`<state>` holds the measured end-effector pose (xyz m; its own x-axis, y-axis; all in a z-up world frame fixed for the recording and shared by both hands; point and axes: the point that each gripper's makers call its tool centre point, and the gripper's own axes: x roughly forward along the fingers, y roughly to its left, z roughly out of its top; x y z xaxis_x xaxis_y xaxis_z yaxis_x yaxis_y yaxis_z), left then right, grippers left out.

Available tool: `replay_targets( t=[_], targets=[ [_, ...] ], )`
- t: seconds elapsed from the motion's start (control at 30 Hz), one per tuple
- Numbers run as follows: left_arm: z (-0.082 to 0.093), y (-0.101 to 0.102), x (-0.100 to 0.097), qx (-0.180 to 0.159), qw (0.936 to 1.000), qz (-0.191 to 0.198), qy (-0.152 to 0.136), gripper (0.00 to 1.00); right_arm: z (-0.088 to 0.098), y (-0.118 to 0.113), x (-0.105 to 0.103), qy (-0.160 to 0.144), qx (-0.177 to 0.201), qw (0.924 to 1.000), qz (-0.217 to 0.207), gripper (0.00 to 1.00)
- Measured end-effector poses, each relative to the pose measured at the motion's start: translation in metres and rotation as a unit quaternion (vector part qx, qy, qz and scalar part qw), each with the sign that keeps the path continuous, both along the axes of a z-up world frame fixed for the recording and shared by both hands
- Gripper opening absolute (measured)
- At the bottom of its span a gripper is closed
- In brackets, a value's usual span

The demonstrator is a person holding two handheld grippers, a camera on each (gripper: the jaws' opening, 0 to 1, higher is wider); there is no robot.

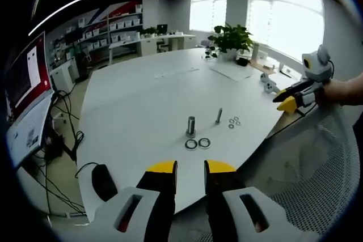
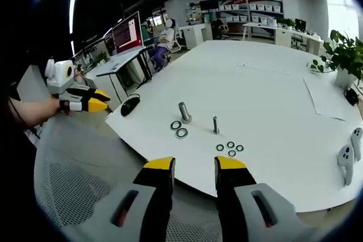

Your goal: Place the washer onto the threaded stud by aligning its center hole with the stud, sliding it down to the base, and recovering from edge contact or off-axis alignment until the washer reaches the visible bottom stop.

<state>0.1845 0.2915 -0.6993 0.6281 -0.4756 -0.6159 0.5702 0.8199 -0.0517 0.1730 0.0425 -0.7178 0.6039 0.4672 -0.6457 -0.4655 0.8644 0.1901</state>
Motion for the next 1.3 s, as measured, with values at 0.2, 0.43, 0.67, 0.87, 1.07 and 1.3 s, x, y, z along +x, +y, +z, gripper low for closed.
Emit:
replay_targets(
  t=[0.2, 0.43, 0.67, 0.87, 1.07, 1.3],
  targets=[
    [0.001, -0.001, 0.0, -0.002, 1.0, -0.001, -0.001, 0.17, -0.002, -0.009, 0.002, 0.001, -0.019, 0.9997, -0.017, 0.31],
    [0.001, -0.001, -0.001, -0.002, 1.0, -0.003, -0.001, 0.17, -0.004, -0.015, 0.002, 0.0, -0.031, 0.9991, -0.028, 0.31],
    [-0.001, -0.002, -0.002, -0.001, 1.0, -0.005, 0.002, 0.17, -0.005, -0.017, 0.003, 0.002, -0.033, 0.999, -0.031, 0.31],
    [-0.001, -0.002, -0.001, 0.0, 1.0, -0.005, 0.005, 0.17, -0.006, -0.017, 0.002, 0.009, -0.031, 0.9989, -0.034, 0.32],
    [-0.001, -0.002, -0.002, -0.004, 1.0, -0.005, 0.006, 0.17, -0.006, -0.018, 0.002, 0.008, -0.028, 0.9989, -0.037, 0.32],
    [0.0, -0.006, -0.003, -0.001, 0.9999, -0.013, 0.002, 0.17, -0.006, -0.018, 0.002, 0.007, -0.028, 0.9989, -0.036, 0.32]
  ],
)
